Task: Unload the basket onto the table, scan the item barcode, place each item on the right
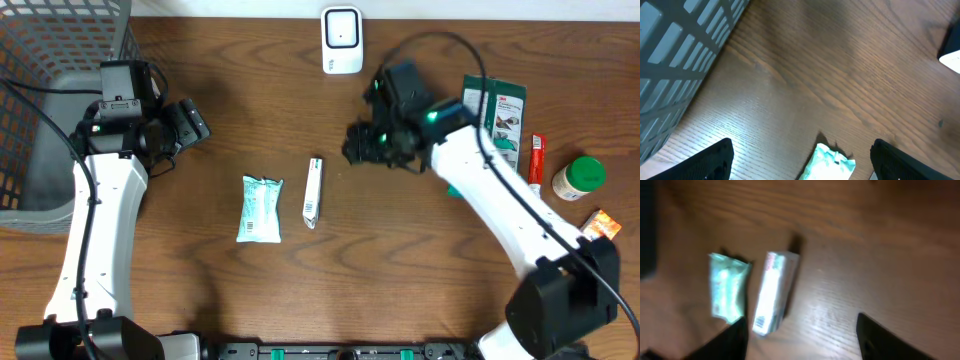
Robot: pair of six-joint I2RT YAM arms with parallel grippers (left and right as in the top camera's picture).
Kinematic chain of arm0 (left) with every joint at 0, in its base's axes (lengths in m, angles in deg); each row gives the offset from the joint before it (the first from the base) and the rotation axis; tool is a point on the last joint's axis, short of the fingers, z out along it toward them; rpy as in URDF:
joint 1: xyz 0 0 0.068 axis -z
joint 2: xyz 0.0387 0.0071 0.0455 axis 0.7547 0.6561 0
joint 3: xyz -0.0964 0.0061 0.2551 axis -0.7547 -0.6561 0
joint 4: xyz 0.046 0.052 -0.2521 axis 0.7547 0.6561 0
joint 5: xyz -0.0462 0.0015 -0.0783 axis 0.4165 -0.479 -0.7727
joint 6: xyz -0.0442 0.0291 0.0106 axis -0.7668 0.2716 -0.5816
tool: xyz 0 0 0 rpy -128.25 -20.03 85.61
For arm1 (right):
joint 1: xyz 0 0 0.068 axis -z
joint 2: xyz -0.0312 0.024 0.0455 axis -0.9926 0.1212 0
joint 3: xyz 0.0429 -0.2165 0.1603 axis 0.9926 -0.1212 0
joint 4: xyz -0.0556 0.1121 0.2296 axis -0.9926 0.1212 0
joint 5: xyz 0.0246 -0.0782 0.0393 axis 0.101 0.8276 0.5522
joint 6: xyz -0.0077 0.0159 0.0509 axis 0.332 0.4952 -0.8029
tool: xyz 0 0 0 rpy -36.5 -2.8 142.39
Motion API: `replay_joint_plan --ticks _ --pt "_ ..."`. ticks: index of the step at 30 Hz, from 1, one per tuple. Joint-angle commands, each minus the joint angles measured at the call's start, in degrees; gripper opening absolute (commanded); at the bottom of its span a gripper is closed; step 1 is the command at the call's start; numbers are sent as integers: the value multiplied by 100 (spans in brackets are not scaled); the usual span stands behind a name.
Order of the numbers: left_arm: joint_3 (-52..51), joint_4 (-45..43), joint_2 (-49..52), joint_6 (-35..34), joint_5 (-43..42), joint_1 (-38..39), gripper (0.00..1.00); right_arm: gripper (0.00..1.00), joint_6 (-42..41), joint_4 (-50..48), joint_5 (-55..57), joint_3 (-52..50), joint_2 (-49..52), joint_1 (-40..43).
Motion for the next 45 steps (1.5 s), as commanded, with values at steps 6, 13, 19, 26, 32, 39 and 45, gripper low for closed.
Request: replay_joint_plan --ticks 6,13,19,26,32,39,45 --pt "85 15 4 -31 70 -17 89 75 240 232 393 761 -103 -439" --pt "85 15 4 -31 70 -17 89 84 129 39 413 678 452 -688" --pt "85 15 4 -31 70 -17 89 81 -83 -179 417 678 1054 -822" --pt "85 15 4 -31 70 -17 89 82 -435 -658 417 678 1624 -863" --pt "85 15 4 -31 70 -17 89 86 -619 -1073 153 678 2028 -898" --pt "85 15 4 -31 70 -17 89 85 -918 -1209 326 675 2225 -894" --pt "85 15 4 -31 70 -17 89 75 -1130 -1224 310 667 2234 -887"
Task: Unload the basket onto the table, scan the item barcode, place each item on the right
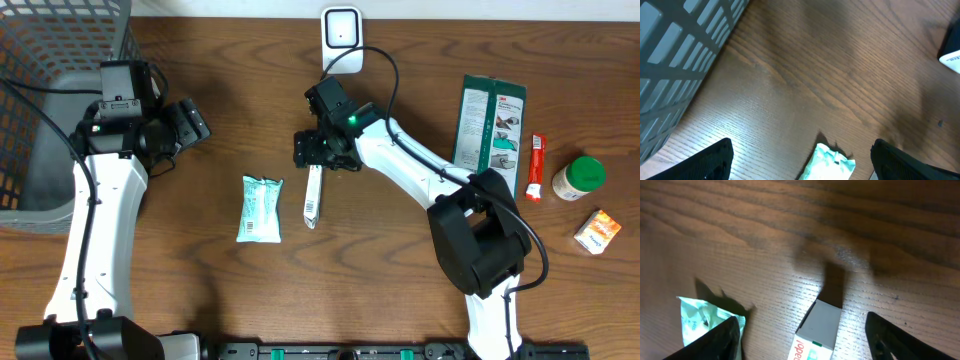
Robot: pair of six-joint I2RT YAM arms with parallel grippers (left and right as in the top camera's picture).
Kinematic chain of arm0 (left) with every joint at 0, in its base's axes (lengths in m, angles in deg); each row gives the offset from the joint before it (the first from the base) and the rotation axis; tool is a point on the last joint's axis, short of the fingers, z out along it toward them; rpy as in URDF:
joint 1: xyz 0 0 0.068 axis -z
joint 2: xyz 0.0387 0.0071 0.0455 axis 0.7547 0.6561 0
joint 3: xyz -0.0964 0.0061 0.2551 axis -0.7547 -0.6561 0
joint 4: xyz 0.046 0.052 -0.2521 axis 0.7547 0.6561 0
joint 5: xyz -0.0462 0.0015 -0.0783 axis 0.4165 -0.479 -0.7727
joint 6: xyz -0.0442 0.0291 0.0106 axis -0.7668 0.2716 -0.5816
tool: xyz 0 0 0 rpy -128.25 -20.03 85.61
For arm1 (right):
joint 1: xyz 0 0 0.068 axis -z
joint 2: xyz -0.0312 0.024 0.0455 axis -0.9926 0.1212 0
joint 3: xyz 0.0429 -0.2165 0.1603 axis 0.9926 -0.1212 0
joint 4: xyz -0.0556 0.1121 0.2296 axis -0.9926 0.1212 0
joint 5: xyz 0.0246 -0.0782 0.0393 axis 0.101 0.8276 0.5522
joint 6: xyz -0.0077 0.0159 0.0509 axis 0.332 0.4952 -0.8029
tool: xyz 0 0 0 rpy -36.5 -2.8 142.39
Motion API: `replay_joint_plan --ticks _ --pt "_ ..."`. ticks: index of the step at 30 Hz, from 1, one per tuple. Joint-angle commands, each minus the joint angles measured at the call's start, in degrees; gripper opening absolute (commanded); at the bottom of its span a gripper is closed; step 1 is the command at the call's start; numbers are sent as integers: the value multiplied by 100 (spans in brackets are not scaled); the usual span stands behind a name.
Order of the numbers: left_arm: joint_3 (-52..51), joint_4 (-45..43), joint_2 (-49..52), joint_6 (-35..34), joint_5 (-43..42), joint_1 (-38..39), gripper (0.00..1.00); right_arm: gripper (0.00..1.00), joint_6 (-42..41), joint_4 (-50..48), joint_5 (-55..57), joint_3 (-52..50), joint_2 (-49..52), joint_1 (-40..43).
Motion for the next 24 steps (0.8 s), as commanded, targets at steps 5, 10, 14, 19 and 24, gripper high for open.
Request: replay_joint_plan --ticks 5,10,14,19,24 --pt "85 15 4 -31 70 -17 89 73 -791 -11 48 -44 122 -59" --pt "85 15 4 -31 70 -17 89 69 -892 -7 -98 -44 164 -59" --pt "85 15 4 -31 70 -17 89 62 -892 24 -98 -48 203 -70" --pt "85 15 4 -31 70 -17 89 56 -881 9 -68 -114 234 -79" --pt "85 15 4 -31 70 -17 89 46 -726 11 -52 -111 232 -81"
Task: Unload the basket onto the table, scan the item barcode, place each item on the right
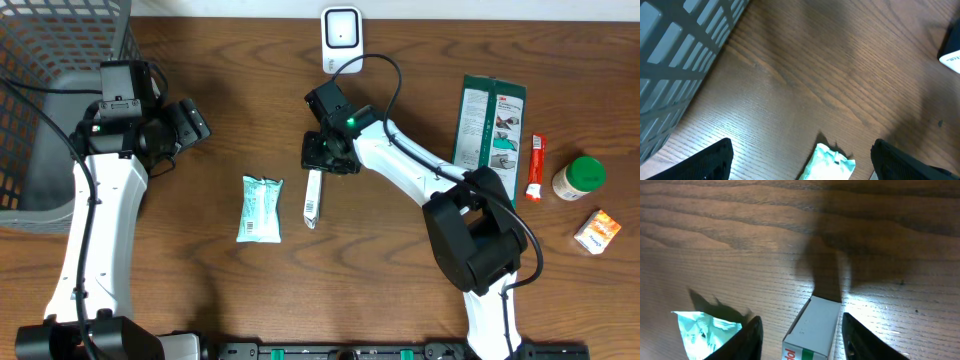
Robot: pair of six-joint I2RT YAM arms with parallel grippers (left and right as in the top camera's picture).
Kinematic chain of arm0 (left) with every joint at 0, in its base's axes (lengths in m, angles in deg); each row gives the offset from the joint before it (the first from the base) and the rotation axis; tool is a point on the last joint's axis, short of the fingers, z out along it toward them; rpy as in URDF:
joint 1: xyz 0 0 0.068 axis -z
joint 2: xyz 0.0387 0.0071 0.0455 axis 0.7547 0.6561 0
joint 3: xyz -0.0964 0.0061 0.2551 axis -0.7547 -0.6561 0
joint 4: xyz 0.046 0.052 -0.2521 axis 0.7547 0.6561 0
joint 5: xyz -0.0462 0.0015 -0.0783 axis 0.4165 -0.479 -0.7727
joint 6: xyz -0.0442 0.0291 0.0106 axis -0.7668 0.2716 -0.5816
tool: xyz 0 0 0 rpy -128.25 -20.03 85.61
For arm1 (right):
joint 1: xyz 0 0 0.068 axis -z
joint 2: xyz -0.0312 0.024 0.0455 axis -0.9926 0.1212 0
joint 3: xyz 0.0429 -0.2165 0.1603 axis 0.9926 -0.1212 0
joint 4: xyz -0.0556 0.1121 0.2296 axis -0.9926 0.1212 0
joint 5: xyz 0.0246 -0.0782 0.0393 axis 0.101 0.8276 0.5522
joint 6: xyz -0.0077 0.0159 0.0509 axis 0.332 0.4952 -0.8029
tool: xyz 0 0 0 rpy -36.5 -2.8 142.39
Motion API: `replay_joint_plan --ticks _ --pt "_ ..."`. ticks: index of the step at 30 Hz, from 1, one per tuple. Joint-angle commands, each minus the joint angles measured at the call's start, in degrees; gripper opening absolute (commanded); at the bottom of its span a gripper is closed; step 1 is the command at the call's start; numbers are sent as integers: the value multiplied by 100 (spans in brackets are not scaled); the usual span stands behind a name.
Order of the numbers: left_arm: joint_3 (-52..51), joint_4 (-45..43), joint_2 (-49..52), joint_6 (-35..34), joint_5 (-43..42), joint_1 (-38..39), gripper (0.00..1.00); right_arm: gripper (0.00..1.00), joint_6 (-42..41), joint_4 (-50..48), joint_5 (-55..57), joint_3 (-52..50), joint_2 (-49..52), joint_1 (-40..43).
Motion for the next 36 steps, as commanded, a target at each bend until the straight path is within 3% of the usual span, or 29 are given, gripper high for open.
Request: replay_joint_plan --ticks 1,3,6,8,15,25,27,30,32,34,36 --pt "85 15 4 -28 70 -17 89 45 212 0 11 -39 111 -70" --pt "85 15 4 -28 70 -17 89 41 426 52 11 48 66 -33" --pt "85 15 4 -28 70 -17 89 24 785 350 79 304 -114 63" --pt "85 15 4 -28 70 -17 89 21 957 555 280 433 -232 63" --pt "85 15 4 -28 70 -17 89 29 1633 715 942 501 -656 -31" --pt "85 15 4 -28 70 -17 89 26 2013 782 2179 501 -1792 -201" --pt "85 15 4 -28 70 -17 89 36 1963 949 2400 501 -1899 -232" --pt "85 15 4 -28 70 -17 89 68 1615 1196 2267 498 -1919 -157" --pt "85 15 4 -28 70 -17 89 85 1834 1338 1609 498 -1856 -20" --pt "85 15 4 -28 70 -17 89 91 2227 1491 763 498 -1757 153" --pt "85 15 4 -28 70 -17 89 89 2358 1694 166 498 -1631 341"
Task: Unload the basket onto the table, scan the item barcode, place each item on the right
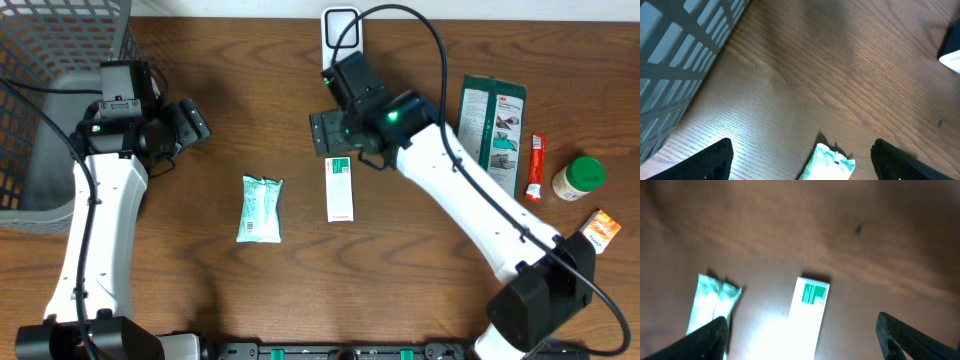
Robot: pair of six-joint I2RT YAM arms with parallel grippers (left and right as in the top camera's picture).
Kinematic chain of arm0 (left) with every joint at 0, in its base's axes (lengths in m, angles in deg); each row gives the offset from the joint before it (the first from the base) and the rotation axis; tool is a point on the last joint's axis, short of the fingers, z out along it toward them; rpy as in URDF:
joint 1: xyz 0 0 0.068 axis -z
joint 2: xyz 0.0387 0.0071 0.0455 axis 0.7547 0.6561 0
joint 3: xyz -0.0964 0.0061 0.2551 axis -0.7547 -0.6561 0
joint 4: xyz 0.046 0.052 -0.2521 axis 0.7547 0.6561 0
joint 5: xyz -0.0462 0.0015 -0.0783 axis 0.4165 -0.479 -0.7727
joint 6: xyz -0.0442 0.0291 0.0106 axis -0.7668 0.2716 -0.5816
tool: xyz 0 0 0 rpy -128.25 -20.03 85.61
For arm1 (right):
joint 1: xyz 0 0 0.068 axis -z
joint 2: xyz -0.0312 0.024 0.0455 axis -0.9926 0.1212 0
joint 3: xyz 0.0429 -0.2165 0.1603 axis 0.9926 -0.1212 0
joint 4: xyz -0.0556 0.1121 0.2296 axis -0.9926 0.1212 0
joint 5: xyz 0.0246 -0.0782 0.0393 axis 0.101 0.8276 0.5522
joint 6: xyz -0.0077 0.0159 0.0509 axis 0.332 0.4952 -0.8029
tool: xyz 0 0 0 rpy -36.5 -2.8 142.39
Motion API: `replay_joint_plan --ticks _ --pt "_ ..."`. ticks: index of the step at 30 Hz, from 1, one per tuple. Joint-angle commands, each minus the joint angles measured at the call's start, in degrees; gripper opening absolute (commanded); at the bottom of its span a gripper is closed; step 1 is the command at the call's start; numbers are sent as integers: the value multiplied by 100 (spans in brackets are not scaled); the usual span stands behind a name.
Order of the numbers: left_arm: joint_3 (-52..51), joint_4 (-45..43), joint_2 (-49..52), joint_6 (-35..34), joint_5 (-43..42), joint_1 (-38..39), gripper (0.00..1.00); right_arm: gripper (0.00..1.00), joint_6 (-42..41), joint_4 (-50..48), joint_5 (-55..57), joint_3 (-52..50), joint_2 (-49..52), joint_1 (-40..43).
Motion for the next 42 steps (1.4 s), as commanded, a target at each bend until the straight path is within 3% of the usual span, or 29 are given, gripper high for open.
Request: replay_joint_plan --ticks 1,8,16,19,25,28,34,42 --pt "85 15 4 -28 72 -17 89 87 345 273 -1226 42 271 354" --pt "85 15 4 -28 72 -17 89 67 -116 693 -730 42 568 236" --pt "85 15 4 -28 72 -17 89 69 -1196 501 2065 42 1001 -1097" --pt "85 15 4 -28 72 -17 89 78 -1250 319 2988 42 1408 -1506" --pt "85 15 4 -28 72 -17 89 79 -1248 44 4260 42 2114 -1779" --pt "85 15 4 -28 72 -17 89 83 -1259 79 4367 42 2315 -1722" --pt "85 15 4 -28 72 -17 89 88 -1268 291 3156 42 2487 -1270" --pt "85 15 4 -28 72 -17 89 89 -922 1113 3071 44 2304 -699"
